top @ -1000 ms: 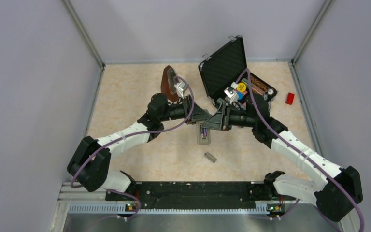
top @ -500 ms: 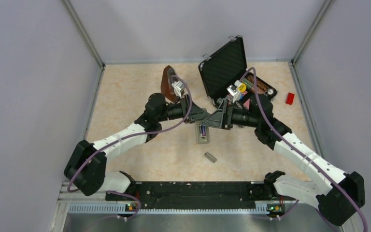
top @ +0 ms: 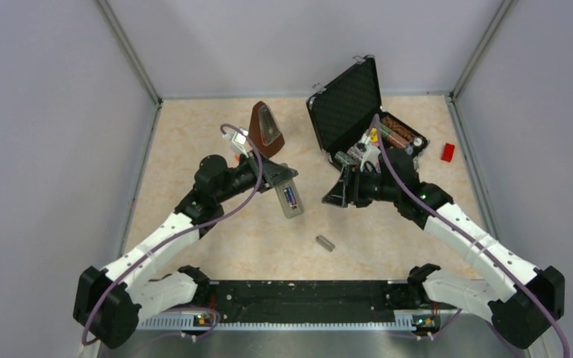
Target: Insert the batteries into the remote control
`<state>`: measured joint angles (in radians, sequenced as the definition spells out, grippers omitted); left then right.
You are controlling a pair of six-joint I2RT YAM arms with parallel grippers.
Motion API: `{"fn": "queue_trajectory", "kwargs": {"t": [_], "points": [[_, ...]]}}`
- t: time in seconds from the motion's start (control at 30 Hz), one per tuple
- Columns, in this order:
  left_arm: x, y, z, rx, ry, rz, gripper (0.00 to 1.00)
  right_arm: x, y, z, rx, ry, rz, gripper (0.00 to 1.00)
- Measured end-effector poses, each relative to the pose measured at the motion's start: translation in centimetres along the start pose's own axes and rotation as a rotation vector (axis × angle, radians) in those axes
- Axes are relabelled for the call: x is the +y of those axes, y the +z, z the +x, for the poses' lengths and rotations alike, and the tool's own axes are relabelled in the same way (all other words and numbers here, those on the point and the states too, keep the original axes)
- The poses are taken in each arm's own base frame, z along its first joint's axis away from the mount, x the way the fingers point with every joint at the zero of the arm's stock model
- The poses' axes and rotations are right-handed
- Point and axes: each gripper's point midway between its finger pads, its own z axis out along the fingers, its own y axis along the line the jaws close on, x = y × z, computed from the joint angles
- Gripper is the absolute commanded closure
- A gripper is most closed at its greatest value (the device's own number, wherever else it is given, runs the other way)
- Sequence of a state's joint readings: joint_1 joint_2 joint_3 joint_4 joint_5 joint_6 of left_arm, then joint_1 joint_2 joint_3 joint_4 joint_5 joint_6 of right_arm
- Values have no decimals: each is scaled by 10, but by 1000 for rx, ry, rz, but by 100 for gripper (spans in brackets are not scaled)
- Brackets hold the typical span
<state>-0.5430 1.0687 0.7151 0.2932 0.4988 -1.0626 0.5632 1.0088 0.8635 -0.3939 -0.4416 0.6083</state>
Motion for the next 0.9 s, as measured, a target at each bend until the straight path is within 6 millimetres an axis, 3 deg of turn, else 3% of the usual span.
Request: {"fn": "queue_trajectory", "kwargs": {"t": [0.17, 0.33, 0.5, 0.7, 0.9], "points": [[17, -27, -9, -136, 42, -107, 100, -43, 18, 44, 119, -12, 156, 38], [29, -55, -16, -264, 76, -178, 100, -66, 43, 96, 296, -118, 284, 36], [36, -70, -22, -330, 92, -225, 100, -96, 64, 132, 477, -257, 388, 33], [43, -81, -22, -364, 97, -269, 100, -108, 83, 142, 592, -408, 418, 34], [45, -91, -24, -391, 111, -291, 100, -113, 89, 139, 600, -453, 448, 48]]}}
